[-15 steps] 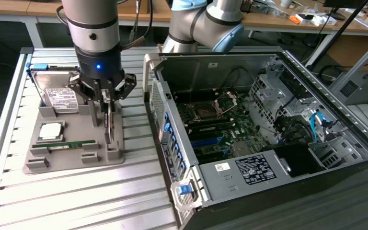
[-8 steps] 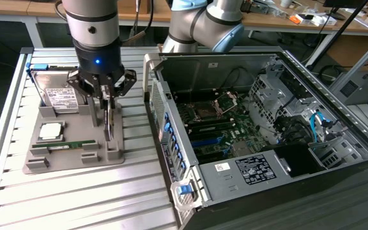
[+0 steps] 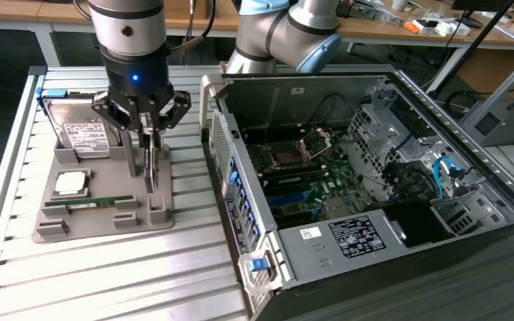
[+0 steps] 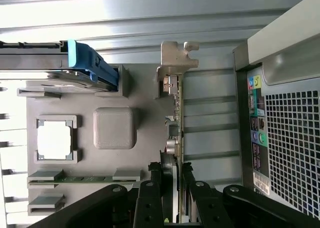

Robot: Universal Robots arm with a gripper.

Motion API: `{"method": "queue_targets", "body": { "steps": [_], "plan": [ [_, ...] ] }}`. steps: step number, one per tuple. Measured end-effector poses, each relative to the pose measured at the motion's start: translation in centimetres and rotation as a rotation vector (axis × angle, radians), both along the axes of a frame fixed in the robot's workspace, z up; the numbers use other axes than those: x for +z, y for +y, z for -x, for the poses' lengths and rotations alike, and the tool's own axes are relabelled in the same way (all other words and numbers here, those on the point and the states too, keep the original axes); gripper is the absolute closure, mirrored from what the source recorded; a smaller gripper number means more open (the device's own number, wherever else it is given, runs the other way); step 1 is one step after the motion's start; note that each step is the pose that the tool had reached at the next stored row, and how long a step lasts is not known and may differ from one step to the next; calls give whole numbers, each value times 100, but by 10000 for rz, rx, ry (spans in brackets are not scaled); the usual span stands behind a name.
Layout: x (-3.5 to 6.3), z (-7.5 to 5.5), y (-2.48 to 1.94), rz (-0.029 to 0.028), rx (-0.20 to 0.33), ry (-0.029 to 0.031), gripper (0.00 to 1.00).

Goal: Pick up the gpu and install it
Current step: 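Pick up the gpu and move the gpu toward the slot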

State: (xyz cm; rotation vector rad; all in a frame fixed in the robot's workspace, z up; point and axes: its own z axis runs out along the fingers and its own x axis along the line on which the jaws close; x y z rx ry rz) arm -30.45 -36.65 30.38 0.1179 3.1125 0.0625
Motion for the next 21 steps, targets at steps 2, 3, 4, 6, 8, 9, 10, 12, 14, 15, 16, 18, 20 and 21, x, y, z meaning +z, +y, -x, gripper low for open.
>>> {"method": "queue_targets", "body": {
  "steps": [2,3,4,6,8,9,10,12,14,15,16,18,20,21],
  "plan": [
    [31,0,0,0,0,0,73],
    [54,0,0,0,0,0,73],
    [68,0,0,0,0,0,73],
    [97,0,0,0,0,0,73],
    [121,0,0,0,0,0,73],
    [133,0,0,0,0,0,73],
    [143,0,0,0,0,0,73],
    [165,0,0,0,0,-1,73],
    [189,0,0,1,0,0,73],
    [201,0,0,1,0,0,73],
    [215,0,0,1,0,1,73],
    [245,0,0,0,0,0,73],
    [274,0,0,1,0,1,73],
    [286,0,0,1,0,1,73]
  ]
}}
